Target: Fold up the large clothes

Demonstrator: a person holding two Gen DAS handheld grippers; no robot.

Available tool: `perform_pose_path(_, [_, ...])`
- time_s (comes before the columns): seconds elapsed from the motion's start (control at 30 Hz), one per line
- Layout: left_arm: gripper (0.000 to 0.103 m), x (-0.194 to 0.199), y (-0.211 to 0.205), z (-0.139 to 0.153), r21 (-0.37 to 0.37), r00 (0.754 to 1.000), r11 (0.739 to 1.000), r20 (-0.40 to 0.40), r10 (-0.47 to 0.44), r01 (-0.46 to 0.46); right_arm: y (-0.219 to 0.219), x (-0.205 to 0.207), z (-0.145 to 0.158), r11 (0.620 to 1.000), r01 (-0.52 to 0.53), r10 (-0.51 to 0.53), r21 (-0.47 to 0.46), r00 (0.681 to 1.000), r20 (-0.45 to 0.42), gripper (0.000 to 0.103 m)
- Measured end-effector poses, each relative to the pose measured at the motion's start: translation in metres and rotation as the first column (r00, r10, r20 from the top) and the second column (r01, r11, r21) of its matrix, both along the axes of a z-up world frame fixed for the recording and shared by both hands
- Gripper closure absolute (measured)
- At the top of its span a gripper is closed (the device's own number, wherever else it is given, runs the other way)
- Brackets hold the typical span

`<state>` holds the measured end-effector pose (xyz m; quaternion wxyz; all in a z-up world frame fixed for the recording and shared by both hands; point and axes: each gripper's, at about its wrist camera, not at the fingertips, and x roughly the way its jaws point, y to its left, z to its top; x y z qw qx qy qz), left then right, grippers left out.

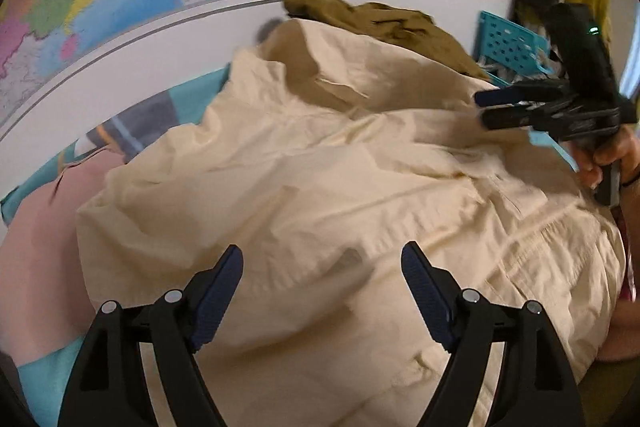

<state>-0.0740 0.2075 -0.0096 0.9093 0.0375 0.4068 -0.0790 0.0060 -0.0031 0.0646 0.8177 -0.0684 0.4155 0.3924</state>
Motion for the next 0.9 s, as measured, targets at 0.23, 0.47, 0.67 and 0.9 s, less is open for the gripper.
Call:
perform_pose_path(0.23, [0.019,-0.029,0.005,-0.004,0.001,1.0,1.0,0.013,0.007,-0.007,-0.072,-0.066,-0.001,0.99,0.136,-0.135,-0.033,0.991,0.014,0.021])
perform_pose_path(0.47, [0.015,-0.087,0.065,0.001,-0.113,0.979,0.974,0.04,0.201,-0.196,-0.15,-0.097,-0.038,0.949,0.301,-0.286,0.096,0.947,-0.145,0.015])
perform_pose_path(0.67, [0.013,-0.124,0.098,-0.027,-0.209,0.955,0.932,-0.084,0.285,-0.296,-0.161,-0.125,-0.073,0.937,0.268,-0.19,0.226,0.93,-0.314,0.015])
perform_pose_path(0.9, [0.012,-0.149,0.085,-0.051,-0.358,0.969,0.903,-0.161,0.189,-0.236,-0.143,-0.143,-0.08,0.926,0.174,-0.046,0.334,0.933,-0.358,0.014])
